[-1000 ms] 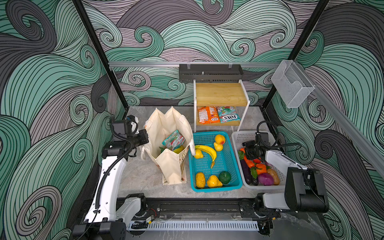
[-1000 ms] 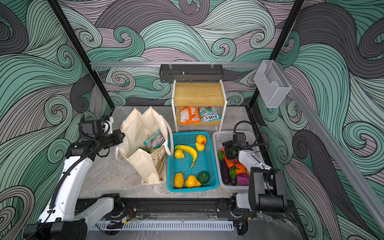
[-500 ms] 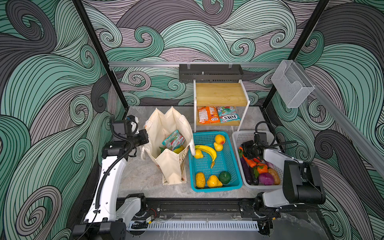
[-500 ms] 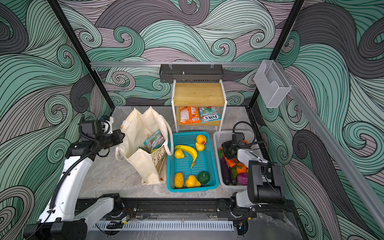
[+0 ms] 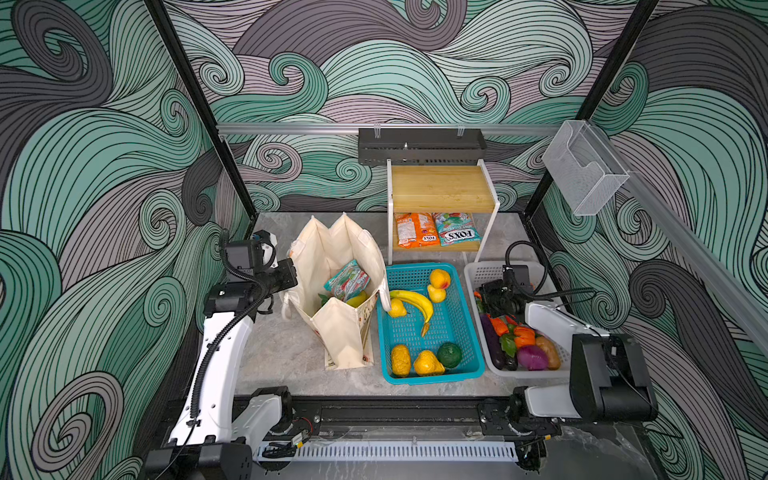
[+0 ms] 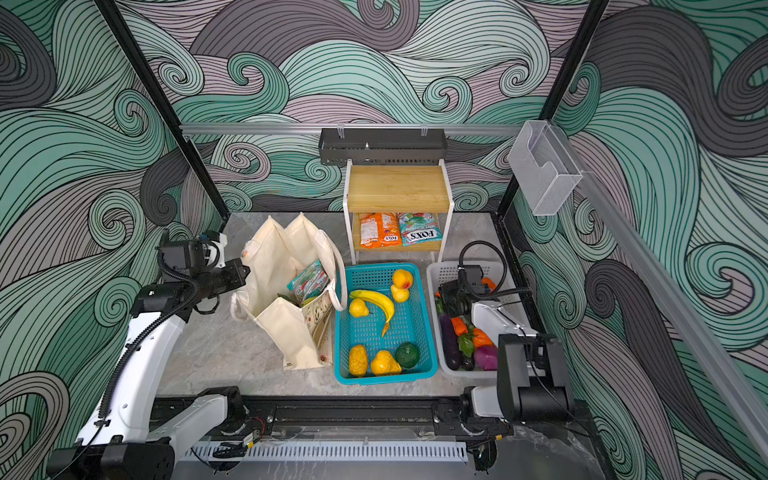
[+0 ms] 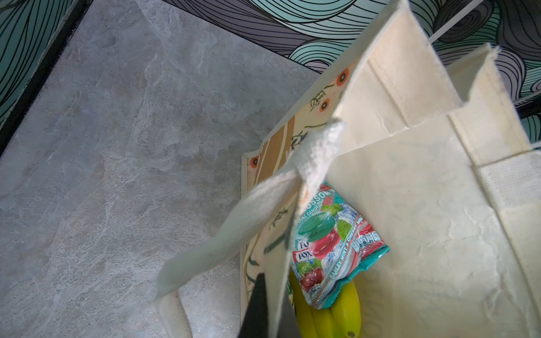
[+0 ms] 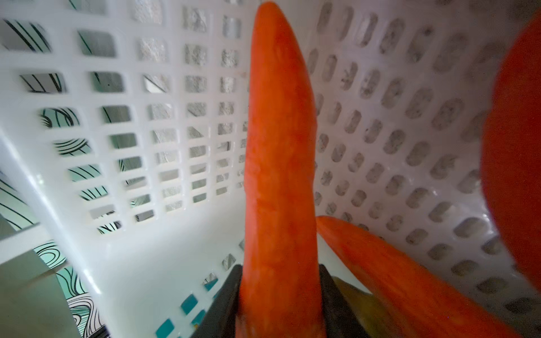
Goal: Place the food into the grocery bag and tie it
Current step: 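Lower the right gripper and close it on the orange carrot, then lift the carrot with the right gripper and carry it over the tote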
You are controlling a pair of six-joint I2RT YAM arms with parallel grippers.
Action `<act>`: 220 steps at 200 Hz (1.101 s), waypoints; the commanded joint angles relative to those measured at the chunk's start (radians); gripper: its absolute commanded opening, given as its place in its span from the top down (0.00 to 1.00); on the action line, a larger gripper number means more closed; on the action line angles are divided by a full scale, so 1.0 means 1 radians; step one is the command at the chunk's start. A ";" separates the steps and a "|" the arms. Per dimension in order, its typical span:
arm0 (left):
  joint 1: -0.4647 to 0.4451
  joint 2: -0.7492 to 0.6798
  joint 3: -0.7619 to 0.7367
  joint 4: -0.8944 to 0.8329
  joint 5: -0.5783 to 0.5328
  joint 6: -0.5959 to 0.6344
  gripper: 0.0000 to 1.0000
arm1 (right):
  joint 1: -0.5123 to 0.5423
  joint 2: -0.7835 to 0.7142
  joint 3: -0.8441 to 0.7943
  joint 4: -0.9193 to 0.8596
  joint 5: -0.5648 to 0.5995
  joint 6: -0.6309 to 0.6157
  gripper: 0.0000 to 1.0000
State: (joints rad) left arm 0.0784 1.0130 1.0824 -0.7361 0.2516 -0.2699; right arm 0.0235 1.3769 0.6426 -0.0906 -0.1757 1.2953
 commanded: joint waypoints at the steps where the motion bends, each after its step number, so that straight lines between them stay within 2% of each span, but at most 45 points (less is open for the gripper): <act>1: 0.006 0.004 -0.010 -0.008 0.015 0.009 1.00 | 0.003 -0.051 -0.008 -0.040 0.046 -0.004 0.71; 14: 0.006 0.003 -0.010 -0.009 0.017 0.009 1.00 | 0.004 -0.076 -0.007 -0.054 0.052 -0.011 0.73; 64: 0.006 -0.001 -0.010 -0.008 0.022 0.010 1.00 | 0.003 -0.187 -0.020 -0.105 0.048 -0.020 0.73; 99: 0.006 -0.001 -0.012 -0.006 0.025 0.009 1.00 | 0.009 -0.333 -0.009 -0.105 0.087 -0.135 0.74; 125: 0.006 -0.002 -0.012 -0.006 0.028 0.009 1.00 | 0.026 -0.411 0.012 -0.095 0.074 -0.227 0.75; 175: 0.006 -0.002 -0.012 -0.003 0.028 0.011 1.00 | 0.130 -0.478 0.108 -0.140 0.016 -0.375 0.80; 220: 0.006 -0.004 -0.014 -0.003 0.031 0.010 1.00 | 0.306 -0.502 0.190 -0.059 -0.054 -0.485 0.85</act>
State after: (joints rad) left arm 0.0784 1.0126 1.0821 -0.7357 0.2573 -0.2699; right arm 0.2485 0.8833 0.7815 -0.2180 -0.1669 0.9112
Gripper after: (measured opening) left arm 0.048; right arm 0.363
